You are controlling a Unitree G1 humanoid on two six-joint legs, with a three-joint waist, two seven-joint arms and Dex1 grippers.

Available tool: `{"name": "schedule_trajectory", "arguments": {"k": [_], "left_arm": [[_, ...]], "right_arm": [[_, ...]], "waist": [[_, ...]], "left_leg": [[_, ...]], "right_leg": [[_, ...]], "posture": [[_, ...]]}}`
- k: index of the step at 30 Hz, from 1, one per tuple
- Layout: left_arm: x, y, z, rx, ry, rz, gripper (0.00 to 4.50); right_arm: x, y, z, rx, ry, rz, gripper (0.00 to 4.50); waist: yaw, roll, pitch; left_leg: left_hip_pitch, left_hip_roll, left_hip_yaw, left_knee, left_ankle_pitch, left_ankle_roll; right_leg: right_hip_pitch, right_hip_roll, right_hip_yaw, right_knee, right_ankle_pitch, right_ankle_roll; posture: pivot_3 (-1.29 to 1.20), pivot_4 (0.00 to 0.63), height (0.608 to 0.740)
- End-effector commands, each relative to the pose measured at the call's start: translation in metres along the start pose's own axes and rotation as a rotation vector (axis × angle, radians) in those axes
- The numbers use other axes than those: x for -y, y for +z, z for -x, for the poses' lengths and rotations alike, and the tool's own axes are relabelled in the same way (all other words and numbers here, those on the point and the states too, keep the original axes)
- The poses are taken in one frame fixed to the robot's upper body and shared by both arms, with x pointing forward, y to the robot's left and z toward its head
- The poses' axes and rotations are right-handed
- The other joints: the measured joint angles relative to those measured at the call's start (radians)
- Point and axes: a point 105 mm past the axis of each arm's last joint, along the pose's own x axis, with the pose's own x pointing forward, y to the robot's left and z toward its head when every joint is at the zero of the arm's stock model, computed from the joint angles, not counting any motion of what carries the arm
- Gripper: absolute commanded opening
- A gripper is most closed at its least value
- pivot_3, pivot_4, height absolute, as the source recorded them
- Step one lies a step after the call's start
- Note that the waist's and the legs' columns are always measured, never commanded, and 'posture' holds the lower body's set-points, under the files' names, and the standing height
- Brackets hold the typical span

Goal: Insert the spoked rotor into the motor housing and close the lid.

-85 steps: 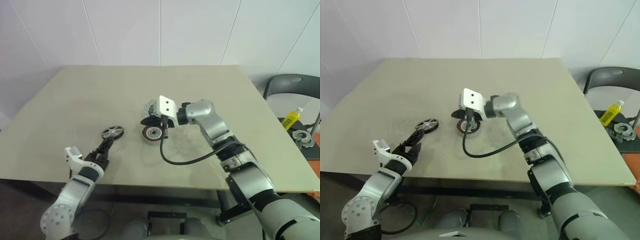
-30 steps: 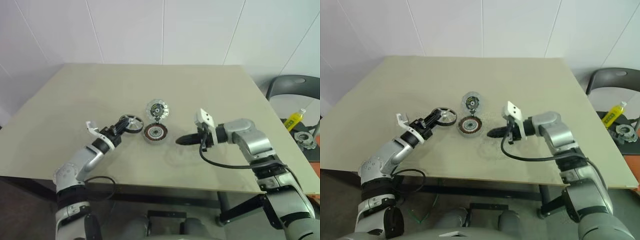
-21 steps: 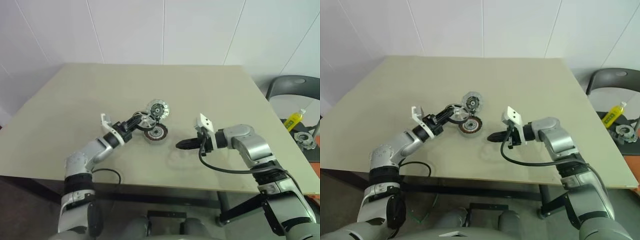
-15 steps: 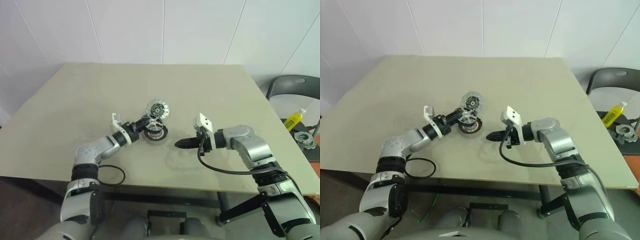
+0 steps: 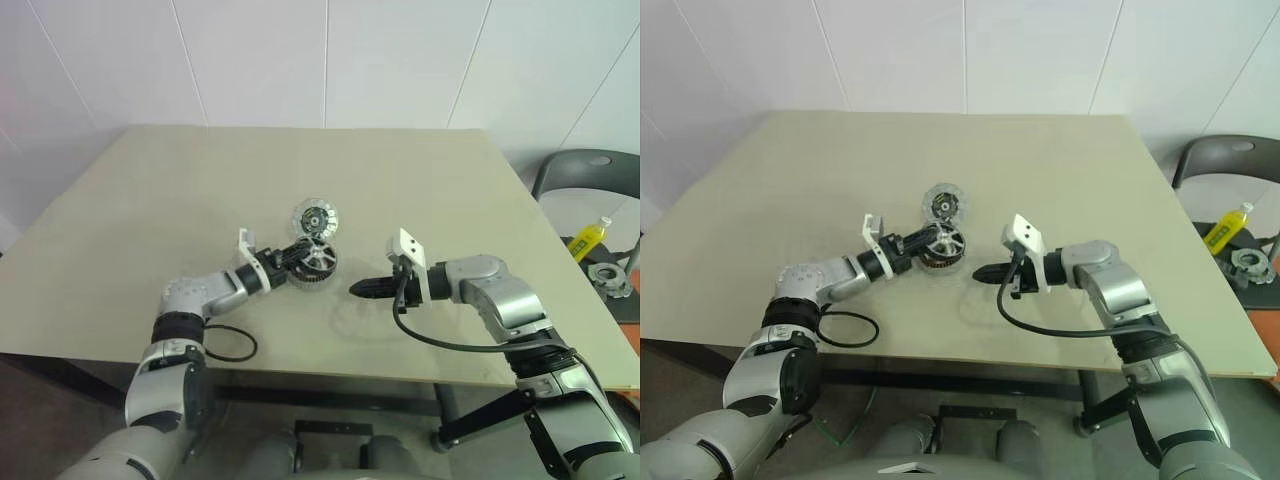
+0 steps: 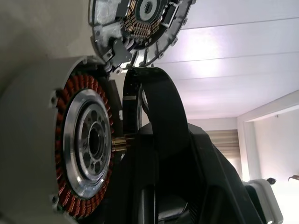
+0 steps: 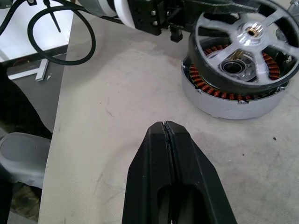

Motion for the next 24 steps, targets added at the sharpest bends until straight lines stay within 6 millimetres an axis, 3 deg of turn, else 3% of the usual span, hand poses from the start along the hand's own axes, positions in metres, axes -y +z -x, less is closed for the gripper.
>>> {"name": "schedule_trajectory", "arguments": {"k": [1, 24], "left_arm": [[0.0134, 0.0065, 0.0008, 0.013, -0.041, -0.019, 0.41], [0.0119, 0.0061, 0.0062, 0.046, 0.005, -0.029, 0.41]], "right_arm": [[-0.0011, 0.0170, 0.0031, 0.051, -0.002, 0.050, 0.00], [0.0019, 0.0205, 0.0021, 0.068, -0.017, 0.053, 0.00]], "waist": [[0.000, 0.000, 0.000], [-0.001, 0.000, 0.000]], "left_leg": [[0.000, 0.000, 0.000, 0.000, 0.000, 0.000], [0.000, 0.000, 0.000, 0.002, 0.000, 0.000]], "right_leg": [[0.000, 0.000, 0.000, 0.000, 0.000, 0.000], [0.001, 0.000, 0.000, 0.000, 0.001, 0.002]], "posture": [[0.00, 0.000, 0.740], [0.00, 0.000, 0.740]]}}
